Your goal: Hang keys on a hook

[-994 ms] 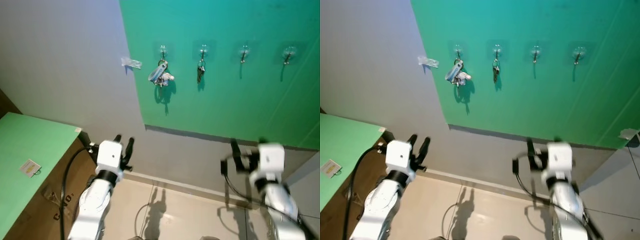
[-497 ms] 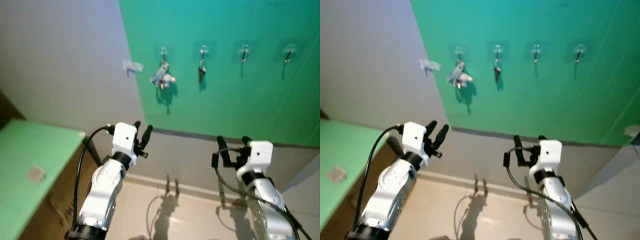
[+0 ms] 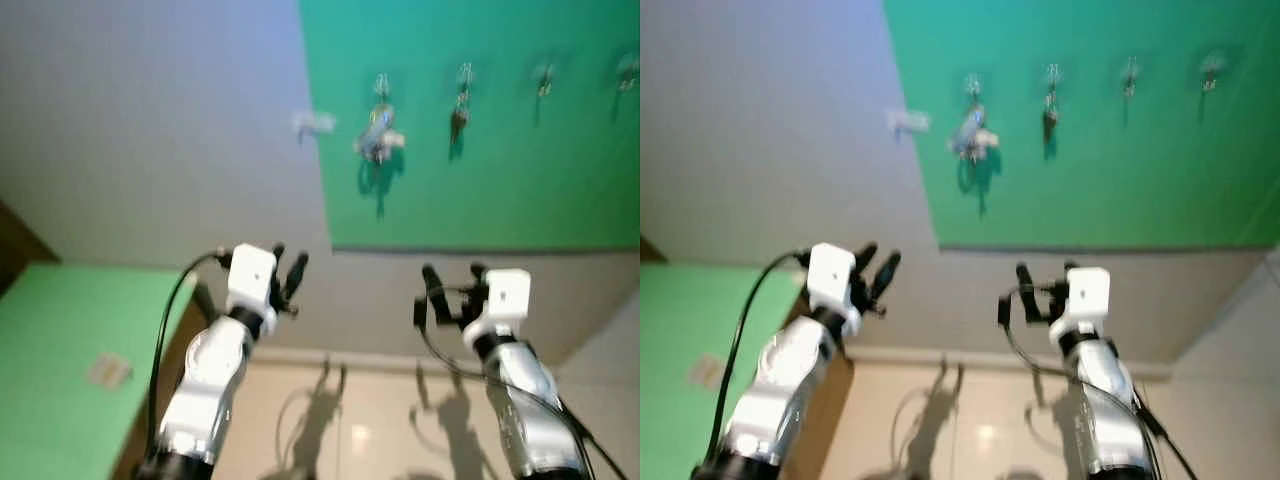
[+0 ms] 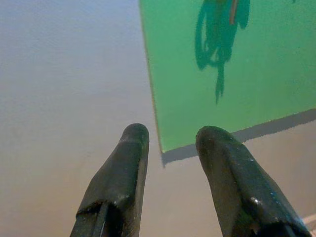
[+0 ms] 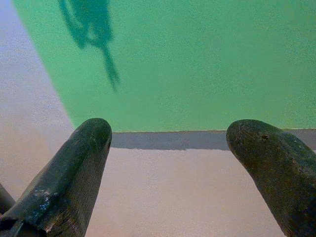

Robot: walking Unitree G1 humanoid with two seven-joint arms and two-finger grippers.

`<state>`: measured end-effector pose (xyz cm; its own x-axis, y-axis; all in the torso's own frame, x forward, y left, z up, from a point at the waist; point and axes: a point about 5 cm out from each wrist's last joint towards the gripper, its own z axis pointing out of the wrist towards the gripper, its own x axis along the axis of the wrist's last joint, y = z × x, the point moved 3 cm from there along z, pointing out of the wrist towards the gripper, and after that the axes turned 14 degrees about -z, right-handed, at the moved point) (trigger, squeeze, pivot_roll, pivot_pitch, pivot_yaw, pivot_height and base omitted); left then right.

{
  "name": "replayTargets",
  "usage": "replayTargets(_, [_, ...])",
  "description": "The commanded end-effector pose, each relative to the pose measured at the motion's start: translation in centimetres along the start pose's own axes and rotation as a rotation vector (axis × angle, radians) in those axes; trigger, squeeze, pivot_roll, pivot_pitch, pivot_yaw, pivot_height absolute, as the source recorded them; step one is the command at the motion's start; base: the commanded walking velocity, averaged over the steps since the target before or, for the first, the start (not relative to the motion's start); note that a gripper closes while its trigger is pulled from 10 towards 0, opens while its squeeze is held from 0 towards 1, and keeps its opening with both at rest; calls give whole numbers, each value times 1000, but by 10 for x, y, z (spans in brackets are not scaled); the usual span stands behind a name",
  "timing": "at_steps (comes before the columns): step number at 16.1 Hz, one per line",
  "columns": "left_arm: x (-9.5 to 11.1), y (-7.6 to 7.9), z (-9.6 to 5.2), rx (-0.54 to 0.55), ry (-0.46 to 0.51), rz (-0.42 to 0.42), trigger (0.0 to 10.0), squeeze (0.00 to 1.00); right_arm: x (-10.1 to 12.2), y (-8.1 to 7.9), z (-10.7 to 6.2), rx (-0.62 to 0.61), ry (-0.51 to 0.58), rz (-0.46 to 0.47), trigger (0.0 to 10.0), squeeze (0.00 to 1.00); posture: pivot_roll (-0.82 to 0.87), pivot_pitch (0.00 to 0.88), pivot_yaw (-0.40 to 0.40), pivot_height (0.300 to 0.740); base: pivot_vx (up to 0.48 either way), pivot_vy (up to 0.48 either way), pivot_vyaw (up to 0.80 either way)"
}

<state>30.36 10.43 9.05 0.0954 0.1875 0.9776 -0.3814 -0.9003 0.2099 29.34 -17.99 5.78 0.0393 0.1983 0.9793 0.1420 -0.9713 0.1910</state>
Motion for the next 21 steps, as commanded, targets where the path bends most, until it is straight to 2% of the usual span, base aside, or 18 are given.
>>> replayTargets(1, [3, -9, -2, 33, 4, 17, 10000, 0, 6, -7, 5, 26, 20, 11, 10000, 0, -191, 0, 111, 740, 0, 480, 0])
replayTargets(3, [3, -13, -2, 71, 8, 58, 10000, 0, 9, -11, 7, 67, 30, 11, 10000, 0, -189, 0, 109, 740, 0, 388, 0])
replayTargets(5, [-3, -15, 0, 87, -25, 87, 10000, 0, 12, -16, 9, 96, 40, 1, 10000, 0, -189, 0, 109, 740, 0, 0, 750])
replayTargets(11, [-2, -9, 0, 73, -8, 79, 10000, 0, 19, -22, 17, 150, 57, 8, 10000, 0, -185, 0, 107, 740, 0, 0, 689])
replayTargets(15, [-4, 2, 3, 62, -5, 105, 10000, 0, 20, -26, 18, 186, 59, 3, 10000, 0, -181, 0, 104, 740, 339, -336, 652])
replayTargets(20, [-8, 3, 3, 76, -14, 107, 10000, 0, 19, -28, 17, 215, 56, -2, 10000, 0, -182, 0, 98, 740, 337, -337, 626])
replayTargets(21, [-9, 3, 3, 81, -23, 133, 10000, 0, 19, -29, 18, 224, 50, 3, 10000, 0, -181, 0, 97, 740, 296, -375, 613])
